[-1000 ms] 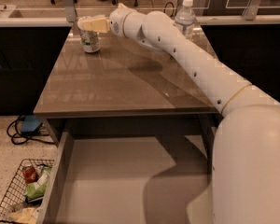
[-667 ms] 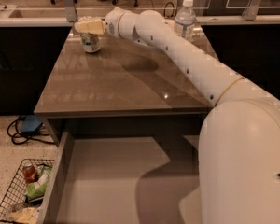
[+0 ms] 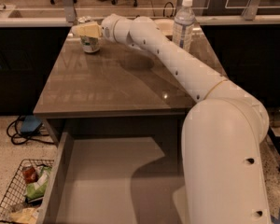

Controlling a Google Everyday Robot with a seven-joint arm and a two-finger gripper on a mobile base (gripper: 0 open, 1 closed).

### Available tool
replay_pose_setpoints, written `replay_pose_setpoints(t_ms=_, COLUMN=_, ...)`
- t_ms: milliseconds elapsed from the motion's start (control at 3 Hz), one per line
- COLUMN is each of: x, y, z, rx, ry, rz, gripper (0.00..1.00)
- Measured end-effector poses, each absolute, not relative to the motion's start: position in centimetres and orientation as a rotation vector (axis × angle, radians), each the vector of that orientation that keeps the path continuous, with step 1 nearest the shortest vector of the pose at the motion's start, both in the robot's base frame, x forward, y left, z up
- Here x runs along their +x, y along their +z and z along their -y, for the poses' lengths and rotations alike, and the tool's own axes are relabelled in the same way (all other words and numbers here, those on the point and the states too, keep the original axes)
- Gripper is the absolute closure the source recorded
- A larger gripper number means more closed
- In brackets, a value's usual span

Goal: Place 7up can into top drawer

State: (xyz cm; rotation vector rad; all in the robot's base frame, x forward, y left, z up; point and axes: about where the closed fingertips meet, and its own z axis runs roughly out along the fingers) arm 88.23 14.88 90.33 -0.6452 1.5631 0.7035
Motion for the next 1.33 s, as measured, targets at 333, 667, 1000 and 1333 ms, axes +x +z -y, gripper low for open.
replay_pose_setpoints(t_ms=333, x=88.46, y=90.08, z=-15.37, rx=-0.641, ry=0.716, rz=-1.559, gripper=0.12)
replay_pose_setpoints(t_ms=667, x=88.41, y=89.99, z=-15.69, rx=-0.643, ry=0.72, rz=-1.558, gripper=0.35)
replay_pose_setpoints(t_ms=1000, x=88.35, y=89.92, z=-15.98, rx=-0.646, ry=0.723, rz=-1.559, gripper=0.58)
replay_pose_setpoints(t_ms=1333, x=88.29, y=89.84, z=-16.27, rx=-0.648, ry=0.726, rz=-1.559, gripper=0.82)
